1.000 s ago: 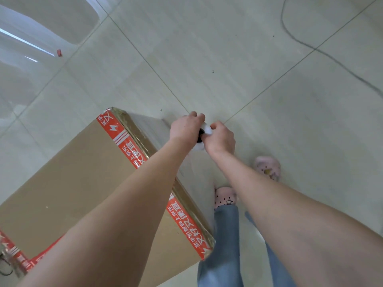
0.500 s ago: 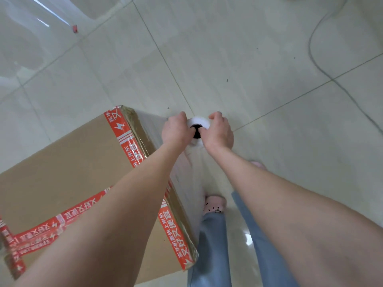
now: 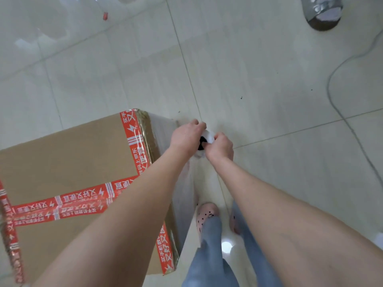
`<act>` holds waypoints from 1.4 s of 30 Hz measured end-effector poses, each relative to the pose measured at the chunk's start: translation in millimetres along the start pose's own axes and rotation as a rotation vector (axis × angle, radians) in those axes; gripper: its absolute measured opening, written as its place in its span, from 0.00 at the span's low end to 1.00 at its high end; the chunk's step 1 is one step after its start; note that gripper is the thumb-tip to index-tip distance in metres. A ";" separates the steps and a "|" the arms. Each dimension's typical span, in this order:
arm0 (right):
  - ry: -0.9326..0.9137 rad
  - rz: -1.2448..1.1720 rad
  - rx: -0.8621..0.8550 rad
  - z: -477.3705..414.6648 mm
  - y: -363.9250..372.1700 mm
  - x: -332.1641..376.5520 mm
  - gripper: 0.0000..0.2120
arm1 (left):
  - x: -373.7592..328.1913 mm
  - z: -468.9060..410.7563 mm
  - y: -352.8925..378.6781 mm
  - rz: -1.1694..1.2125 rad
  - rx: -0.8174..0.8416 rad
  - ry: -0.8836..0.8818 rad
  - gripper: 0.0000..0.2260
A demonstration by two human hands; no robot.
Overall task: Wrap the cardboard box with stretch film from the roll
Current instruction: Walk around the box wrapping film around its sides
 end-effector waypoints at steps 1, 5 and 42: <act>-0.003 0.005 0.005 -0.8 0.1 0.1 0.10 | -1.9 -0.4 0.2 -0.013 -0.009 0.017 0.15; -0.008 0.022 0.020 -5.2 2.3 3.6 0.10 | -4.1 -8.1 1.0 -0.087 -0.034 0.074 0.15; -0.254 0.106 -0.060 -48.1 24.6 143.8 0.21 | 113.6 -88.6 -56.7 0.110 -0.111 -0.347 0.07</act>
Point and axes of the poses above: each hand's wrist, its own z-axis away from the middle knuckle, its own y-axis out of the palm, x = y × z, the point moved 2 cm from there along -z, towards the middle knuckle, and after that the axes turned 6 degrees about -x, right-handed, at the moved point
